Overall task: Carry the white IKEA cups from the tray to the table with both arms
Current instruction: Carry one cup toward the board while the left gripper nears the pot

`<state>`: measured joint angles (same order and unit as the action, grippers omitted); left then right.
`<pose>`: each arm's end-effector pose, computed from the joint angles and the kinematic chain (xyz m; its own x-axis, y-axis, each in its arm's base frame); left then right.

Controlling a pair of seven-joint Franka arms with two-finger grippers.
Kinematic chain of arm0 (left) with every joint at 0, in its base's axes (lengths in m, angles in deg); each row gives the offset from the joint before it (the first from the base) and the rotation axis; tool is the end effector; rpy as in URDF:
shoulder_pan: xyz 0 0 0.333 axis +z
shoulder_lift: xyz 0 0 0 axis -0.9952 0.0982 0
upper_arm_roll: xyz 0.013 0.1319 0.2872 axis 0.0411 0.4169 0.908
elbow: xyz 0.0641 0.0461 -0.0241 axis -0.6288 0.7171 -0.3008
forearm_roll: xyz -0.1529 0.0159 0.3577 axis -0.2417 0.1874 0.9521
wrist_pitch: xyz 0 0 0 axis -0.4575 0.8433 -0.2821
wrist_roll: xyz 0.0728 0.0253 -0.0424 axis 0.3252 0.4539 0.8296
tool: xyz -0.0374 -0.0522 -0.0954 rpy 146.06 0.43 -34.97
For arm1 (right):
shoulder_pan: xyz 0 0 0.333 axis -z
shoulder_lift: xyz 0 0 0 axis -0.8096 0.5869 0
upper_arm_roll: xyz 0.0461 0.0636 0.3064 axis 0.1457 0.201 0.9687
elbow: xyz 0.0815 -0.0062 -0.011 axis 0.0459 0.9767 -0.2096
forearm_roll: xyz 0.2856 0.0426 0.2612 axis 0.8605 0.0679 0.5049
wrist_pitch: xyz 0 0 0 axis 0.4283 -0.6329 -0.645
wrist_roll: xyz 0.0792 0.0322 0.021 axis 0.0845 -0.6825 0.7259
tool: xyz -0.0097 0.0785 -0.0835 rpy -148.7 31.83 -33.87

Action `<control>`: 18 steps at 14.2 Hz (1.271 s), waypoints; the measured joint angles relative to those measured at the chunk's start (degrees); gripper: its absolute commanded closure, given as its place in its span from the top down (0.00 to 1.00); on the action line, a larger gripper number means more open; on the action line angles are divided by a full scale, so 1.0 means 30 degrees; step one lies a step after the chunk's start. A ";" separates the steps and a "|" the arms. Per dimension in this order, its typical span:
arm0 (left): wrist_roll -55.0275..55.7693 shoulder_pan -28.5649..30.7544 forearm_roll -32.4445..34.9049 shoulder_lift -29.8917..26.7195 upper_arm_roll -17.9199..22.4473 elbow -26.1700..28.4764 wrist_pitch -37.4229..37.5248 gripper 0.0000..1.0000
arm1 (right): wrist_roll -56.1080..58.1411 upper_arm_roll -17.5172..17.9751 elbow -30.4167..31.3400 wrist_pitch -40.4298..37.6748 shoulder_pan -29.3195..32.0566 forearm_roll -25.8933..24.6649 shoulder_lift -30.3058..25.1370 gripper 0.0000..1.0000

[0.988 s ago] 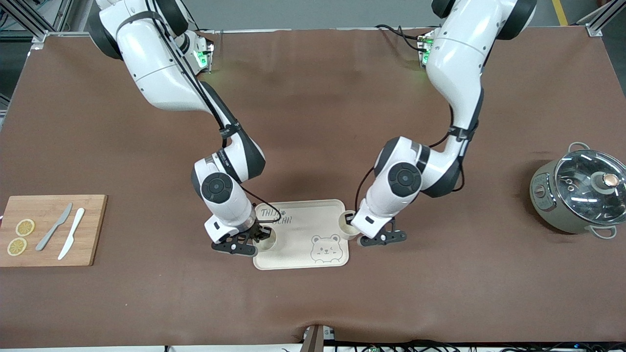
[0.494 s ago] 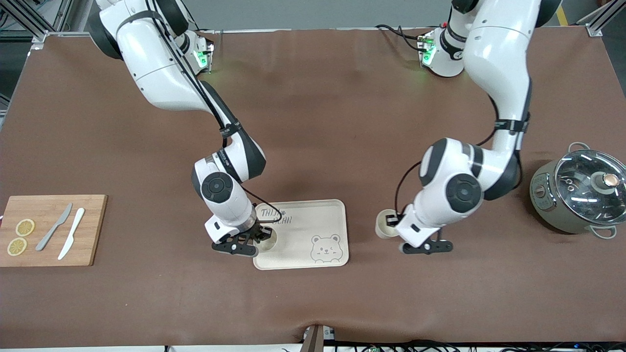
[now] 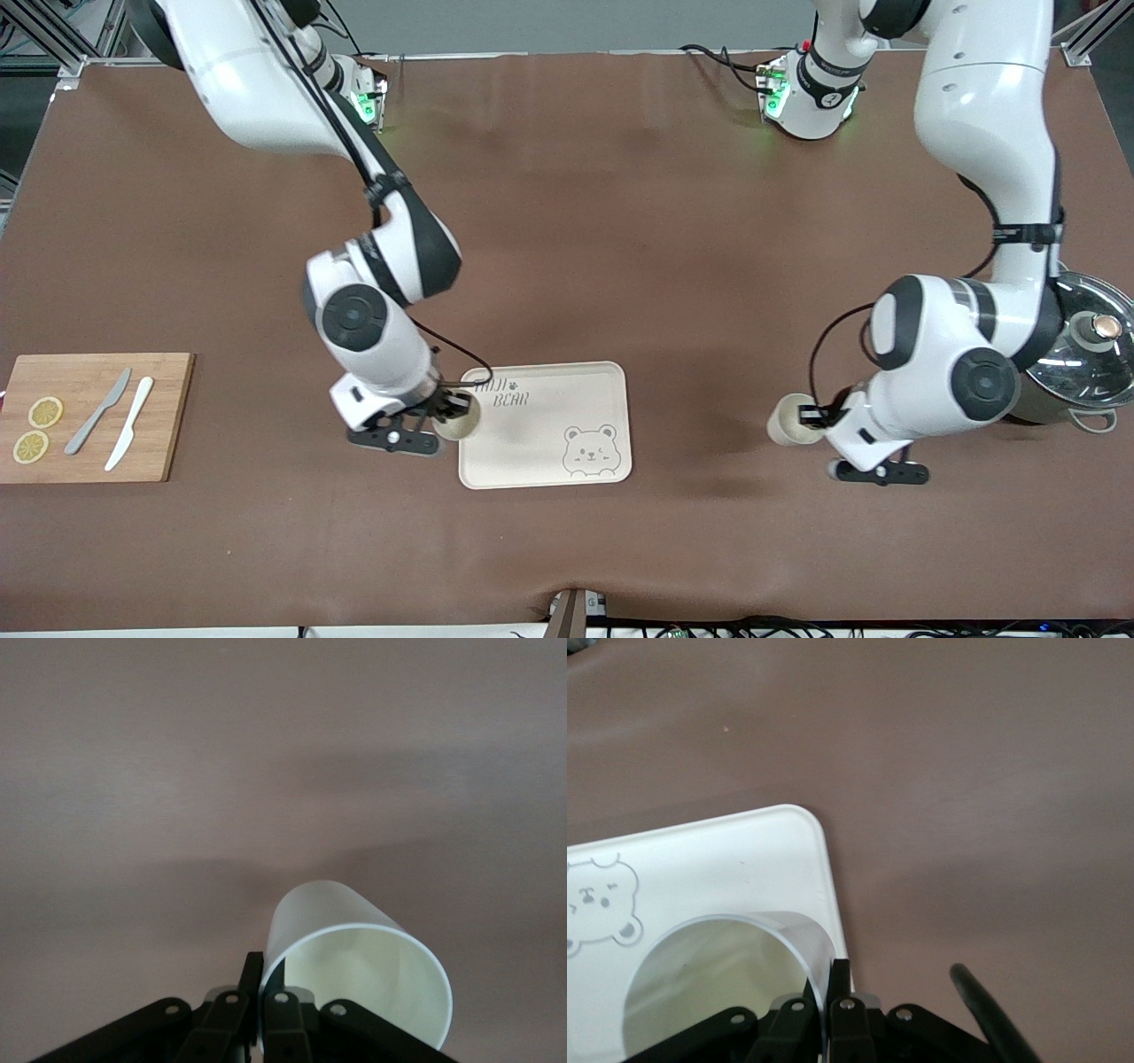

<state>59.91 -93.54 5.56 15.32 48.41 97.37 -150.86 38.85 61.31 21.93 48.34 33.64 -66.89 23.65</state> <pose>0.7204 -0.0991 0.3086 0.9970 -0.0601 -0.0486 -0.0563 -0.9956 0.0755 0.6827 0.2877 0.3640 0.9903 -0.1133 0.0801 -0.1129 -0.9936 -0.0101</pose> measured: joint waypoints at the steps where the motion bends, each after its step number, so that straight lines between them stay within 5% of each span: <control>1: -0.0571 0.0513 0.0056 0.0052 0.0000 0.0124 0.0016 0.00 | 0.1267 -0.0012 0.0023 -0.0986 0.0630 0.0293 -0.0669 0.00; 9: -0.1600 0.2111 0.0496 0.1248 -0.0009 0.0376 0.0018 0.00 | 1.2497 -0.0077 0.0720 -0.1700 0.6821 0.2281 -0.1392 0.00; 17: -0.1601 0.2189 0.0852 0.2065 -0.0009 0.0381 -0.0272 0.00 | 1.5515 -0.0073 0.1093 0.1432 0.8375 0.2365 0.0817 0.00; 18: -0.1601 0.2191 0.0854 0.2063 -0.0010 0.0376 -0.0290 0.06 | 1.5830 -0.0075 0.1176 0.1958 0.8529 0.2365 0.1117 0.00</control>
<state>55.10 -86.97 8.13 21.51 48.38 98.50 -151.73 86.34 61.09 25.46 54.22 59.23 -59.80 27.00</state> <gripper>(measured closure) 0.969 0.965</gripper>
